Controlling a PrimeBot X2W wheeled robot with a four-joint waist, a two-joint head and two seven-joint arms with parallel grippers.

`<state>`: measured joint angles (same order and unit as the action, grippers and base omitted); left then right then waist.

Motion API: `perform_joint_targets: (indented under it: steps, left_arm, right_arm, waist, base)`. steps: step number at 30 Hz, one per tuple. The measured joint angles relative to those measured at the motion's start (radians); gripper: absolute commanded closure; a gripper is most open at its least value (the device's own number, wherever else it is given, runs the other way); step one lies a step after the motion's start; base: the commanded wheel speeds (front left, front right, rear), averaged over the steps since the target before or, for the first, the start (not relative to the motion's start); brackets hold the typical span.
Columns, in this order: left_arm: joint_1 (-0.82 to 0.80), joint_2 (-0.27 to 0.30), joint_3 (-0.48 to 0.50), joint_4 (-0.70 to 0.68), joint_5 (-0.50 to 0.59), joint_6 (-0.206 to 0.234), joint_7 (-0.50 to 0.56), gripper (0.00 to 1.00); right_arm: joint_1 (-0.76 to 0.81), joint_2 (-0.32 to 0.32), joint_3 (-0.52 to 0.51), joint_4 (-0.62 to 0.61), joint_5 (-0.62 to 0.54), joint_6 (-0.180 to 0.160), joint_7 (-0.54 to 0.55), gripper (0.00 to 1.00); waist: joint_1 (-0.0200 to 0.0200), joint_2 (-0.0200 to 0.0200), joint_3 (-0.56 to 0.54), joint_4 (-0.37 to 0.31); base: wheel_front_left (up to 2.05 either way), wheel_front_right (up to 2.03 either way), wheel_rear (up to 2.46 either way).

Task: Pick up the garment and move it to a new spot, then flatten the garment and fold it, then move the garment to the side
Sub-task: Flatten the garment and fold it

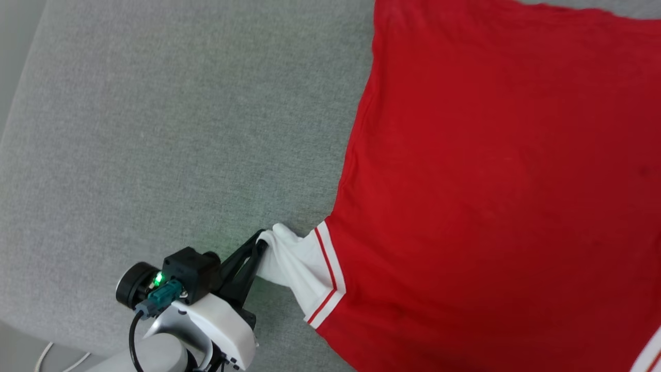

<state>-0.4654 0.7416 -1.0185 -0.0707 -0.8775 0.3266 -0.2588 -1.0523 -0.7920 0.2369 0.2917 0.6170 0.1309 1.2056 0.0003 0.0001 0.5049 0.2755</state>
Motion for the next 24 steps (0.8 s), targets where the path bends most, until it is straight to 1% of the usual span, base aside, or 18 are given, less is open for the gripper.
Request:
perform_joint_targets:
  steps: [2, 4, 6, 9, 15, 16, 17, 18, 24]
  left_arm:
    - [-0.01, -0.001, 0.006, -0.013, 0.017, 0.004, 0.0, 1.0]
    - [-0.013, -0.011, 0.019, -0.031, 0.012, 0.003, -0.001, 1.0]
    - [-0.024, -0.011, 0.018, -0.04, 0.038, 0.009, -0.001, 1.0]
    - [-0.032, -0.015, 0.023, -0.054, 0.044, 0.016, -0.002, 1.0]
    - [-0.032, -0.019, 0.026, -0.065, 0.06, 0.026, -0.006, 1.0]
    - [-0.032, -0.019, 0.026, -0.065, 0.061, 0.026, -0.006, 1.0]
    - [-0.032, -0.02, 0.026, -0.064, 0.064, 0.026, -0.006, 1.0]
    - [-0.032, -0.02, 0.026, -0.063, 0.064, 0.025, -0.006, 1.0]
    - [-0.024, -0.021, 0.028, -0.053, 0.059, 0.032, -0.005, 1.0]
  right_arm:
    - [-0.024, 0.019, -0.016, 0.03, -0.027, 0.0, 0.022, 0.0]
    - [-0.034, 0.035, -0.027, 0.053, -0.06, 0.0, 0.031, 0.0]
    - [-0.034, 0.049, -0.046, 0.08, -0.088, 0.0, 0.027, 0.0]
    - [-0.021, 0.07, -0.051, 0.098, -0.114, 0.0, 0.027, 0.0]
    - [0.002, 0.063, -0.063, 0.093, -0.121, 0.0, 0.027, 0.0]
    - [0.004, 0.062, -0.065, 0.091, -0.121, 0.0, 0.025, 0.15]
    - [0.006, 0.062, -0.068, 0.092, -0.121, 0.0, 0.022, 0.65]
    - [0.008, 0.063, -0.068, 0.091, -0.121, 0.0, 0.021, 1.0]
    - [0.017, 0.088, -0.066, 0.102, -0.125, 0.0, -0.022, 1.0]
  waist:
    - [0.0, -0.0001, 0.031, 0.017]
    - [0.0, 0.0, 0.061, 0.032]
    - [-0.0001, -0.0001, 0.088, 0.046]
    - [-0.0001, 0.0, 0.123, 0.064]
    - [-0.0004, 0.0, 0.16, 0.077]
    - [-0.0005, 0.0, 0.16, 0.077]
    - [-0.0004, 0.0, 0.159, 0.076]
    - [-0.0004, -0.0001, 0.157, 0.075]
    - [-0.0003, -0.0001, 0.112, 0.063]
  base:
    - [0.0, 0.0, 0.0]
    - [0.0, 0.0, 0.0]
    - [0.0, 0.0, 0.0]
    - [0.0, 0.0, 0.0]
    - [0.0, 0.0, 0.0]
    - [0.0, 0.0, 0.0]
    - [0.0, 0.0, 0.0]
    - [0.0, 0.0, 0.0]
    - [0.0, 0.0, 0.0]
